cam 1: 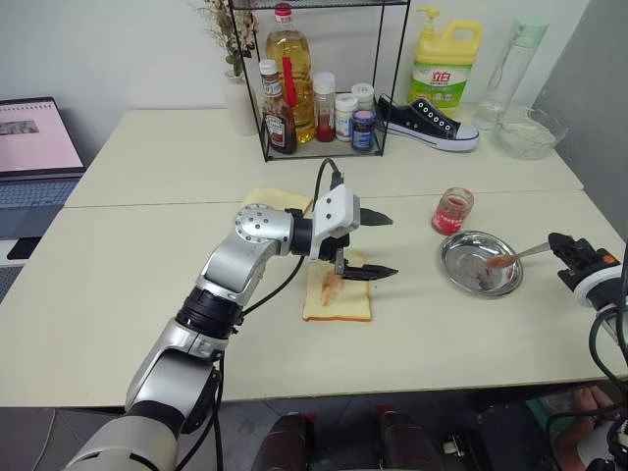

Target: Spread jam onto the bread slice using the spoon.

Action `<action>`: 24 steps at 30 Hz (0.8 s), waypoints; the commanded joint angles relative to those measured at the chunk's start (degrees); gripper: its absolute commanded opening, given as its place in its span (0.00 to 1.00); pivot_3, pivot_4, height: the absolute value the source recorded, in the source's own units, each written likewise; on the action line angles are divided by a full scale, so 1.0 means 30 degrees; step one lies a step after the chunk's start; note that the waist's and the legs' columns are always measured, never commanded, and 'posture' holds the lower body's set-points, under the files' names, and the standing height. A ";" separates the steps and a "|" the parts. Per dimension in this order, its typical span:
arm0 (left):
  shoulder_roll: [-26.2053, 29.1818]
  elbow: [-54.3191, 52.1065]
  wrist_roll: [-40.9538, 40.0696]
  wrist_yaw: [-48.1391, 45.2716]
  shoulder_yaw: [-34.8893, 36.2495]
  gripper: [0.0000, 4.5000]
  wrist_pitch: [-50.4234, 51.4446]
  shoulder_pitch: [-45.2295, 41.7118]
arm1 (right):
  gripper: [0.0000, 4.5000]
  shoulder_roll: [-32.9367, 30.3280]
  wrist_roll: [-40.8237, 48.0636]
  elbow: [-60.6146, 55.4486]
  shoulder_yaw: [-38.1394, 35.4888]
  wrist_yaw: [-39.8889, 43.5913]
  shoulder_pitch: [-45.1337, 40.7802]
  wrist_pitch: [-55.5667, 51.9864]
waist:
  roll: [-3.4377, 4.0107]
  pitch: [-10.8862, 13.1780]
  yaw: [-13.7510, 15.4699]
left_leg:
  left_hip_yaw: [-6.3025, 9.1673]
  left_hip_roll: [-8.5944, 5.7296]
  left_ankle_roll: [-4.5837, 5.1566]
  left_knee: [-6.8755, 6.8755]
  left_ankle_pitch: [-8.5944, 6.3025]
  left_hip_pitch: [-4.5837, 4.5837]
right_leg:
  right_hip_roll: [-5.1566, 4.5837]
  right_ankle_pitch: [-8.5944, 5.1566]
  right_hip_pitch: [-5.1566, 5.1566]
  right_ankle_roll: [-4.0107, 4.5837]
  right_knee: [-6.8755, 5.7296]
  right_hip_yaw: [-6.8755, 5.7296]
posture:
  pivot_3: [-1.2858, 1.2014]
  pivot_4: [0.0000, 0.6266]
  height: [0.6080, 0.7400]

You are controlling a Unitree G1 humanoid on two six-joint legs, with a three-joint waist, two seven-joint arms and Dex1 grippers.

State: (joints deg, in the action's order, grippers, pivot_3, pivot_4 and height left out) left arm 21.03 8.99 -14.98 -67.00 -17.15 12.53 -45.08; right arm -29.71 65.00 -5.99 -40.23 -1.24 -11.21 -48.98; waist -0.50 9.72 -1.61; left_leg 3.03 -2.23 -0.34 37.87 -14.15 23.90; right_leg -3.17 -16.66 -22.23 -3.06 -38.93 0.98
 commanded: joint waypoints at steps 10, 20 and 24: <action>0.0232 -0.1171 -0.0081 -0.0092 0.0308 1.00 0.0297 0.0351 | 0.01 -0.0063 -0.1324 0.3786 -0.0226 0.3322 -0.0773 0.2176 | 0.0003 -0.0002 0.0002 | 0.0003 -0.0001 0.0000 0.0003 0.0000 0.0000 | -0.0003 0.0000 0.0006 0.0000 0.0001 0.0000 | 0.52 0.24 1.00; 0.0432 -0.1449 -0.0155 -0.0155 0.0369 1.00 0.0528 0.0425 | 0.44 -0.0402 -0.1422 0.4450 -0.1105 0.3838 -0.0095 0.2483 | 0.0008 -0.0003 0.0008 | -0.0003 -0.0002 0.0000 0.0006 0.0000 -0.0005 | -0.0006 0.0000 0.0010 0.0000 -0.0001 0.0006 | 0.52 0.24 1.00; 0.0900 -0.1350 -0.0145 -0.0218 0.0660 1.00 0.0544 0.0387 | 0.75 -0.0696 -0.0833 0.3412 -0.2011 0.3430 0.0341 0.2041 | 0.0010 -0.0004 0.0010 | 0.0001 -0.0002 0.0000 0.0006 0.0000 -0.0005 | -0.0006 0.0000 0.0009 0.0000 -0.0001 0.0003 | 0.52 0.24 1.00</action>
State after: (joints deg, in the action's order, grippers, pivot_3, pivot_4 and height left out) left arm 22.58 6.90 -15.01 -67.14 -17.11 14.52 -43.40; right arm -29.96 60.41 7.99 -43.44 9.52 -10.46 -42.66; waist -0.47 9.71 -1.58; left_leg 3.03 -2.24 -0.34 37.89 -14.15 23.89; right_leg -3.19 -16.66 -22.21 -3.06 -38.93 0.99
